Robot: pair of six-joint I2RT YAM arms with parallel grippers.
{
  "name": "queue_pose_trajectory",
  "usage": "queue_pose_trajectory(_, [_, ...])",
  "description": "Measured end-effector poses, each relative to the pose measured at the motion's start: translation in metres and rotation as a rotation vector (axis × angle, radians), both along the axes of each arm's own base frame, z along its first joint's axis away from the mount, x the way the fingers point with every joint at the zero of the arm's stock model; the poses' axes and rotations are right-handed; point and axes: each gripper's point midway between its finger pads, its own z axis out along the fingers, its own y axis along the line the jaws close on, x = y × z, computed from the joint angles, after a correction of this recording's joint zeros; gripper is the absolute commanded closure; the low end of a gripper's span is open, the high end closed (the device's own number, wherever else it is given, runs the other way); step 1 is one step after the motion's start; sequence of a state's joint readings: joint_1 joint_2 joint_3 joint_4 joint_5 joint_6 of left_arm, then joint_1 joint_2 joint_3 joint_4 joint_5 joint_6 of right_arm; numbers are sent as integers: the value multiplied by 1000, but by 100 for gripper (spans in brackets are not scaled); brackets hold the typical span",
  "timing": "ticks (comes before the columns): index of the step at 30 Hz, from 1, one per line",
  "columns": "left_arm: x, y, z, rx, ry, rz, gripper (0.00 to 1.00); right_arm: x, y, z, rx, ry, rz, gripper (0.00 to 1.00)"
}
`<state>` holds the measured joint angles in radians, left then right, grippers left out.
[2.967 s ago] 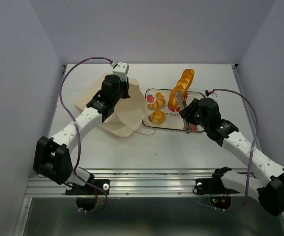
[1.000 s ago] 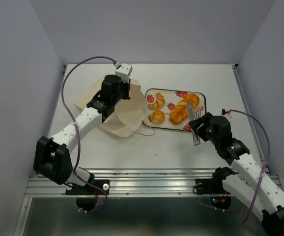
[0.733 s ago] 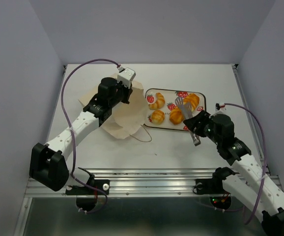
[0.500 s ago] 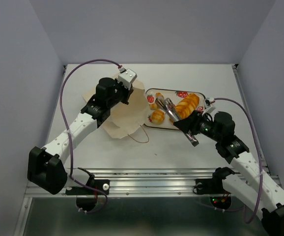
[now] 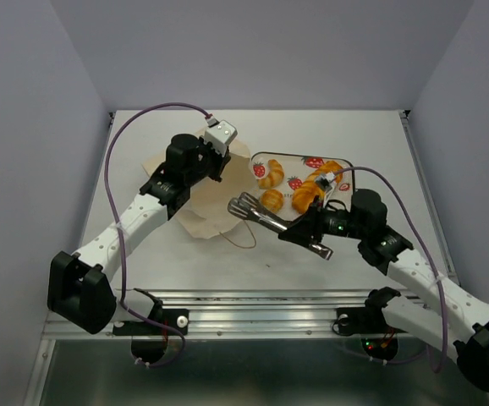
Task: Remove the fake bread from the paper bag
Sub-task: Take out the fake bread from the paper bag.
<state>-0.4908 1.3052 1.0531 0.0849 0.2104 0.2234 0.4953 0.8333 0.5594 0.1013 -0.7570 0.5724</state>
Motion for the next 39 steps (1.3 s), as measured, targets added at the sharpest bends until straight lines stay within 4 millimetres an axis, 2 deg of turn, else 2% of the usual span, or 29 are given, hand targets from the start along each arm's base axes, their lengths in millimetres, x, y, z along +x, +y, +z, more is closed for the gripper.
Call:
queue_pose_trajectory(3, [0, -1, -1, -7, 9, 3, 100, -3, 20, -16, -58, 40, 31, 41])
queue_pose_trajectory(6, [-1, -2, -2, -22, 23, 6, 100, 4, 42, -26, -116, 74, 27, 41])
queue_pose_trajectory(11, [-2, -4, -3, -56, 54, 17, 100, 49, 67, -33, -173, 114, -109, 41])
queue_pose_trajectory(14, [-2, -5, -5, -75, 72, 28, 100, 73, 73, -28, -176, 128, -188, 41])
queue_pose_trajectory(17, [2, -4, -7, -91, 83, 51, 100, 88, 80, -27, -173, 152, -232, 41])
queue_pose_trajectory(24, [8, -9, -22, -145, 165, 98, 100, 117, 95, -59, -228, 271, -340, 40])
queue_pose_trajectory(29, [12, -13, -29, -184, 215, 124, 100, 133, 103, -61, -211, 315, -396, 40])
queue_pose_trajectory(33, [13, -14, -30, -204, 231, 141, 100, 135, 106, -62, -188, 349, -418, 40])
queue_pose_trajectory(39, [20, -15, -12, -260, 230, 177, 100, 144, 116, -76, -159, 410, -439, 40])
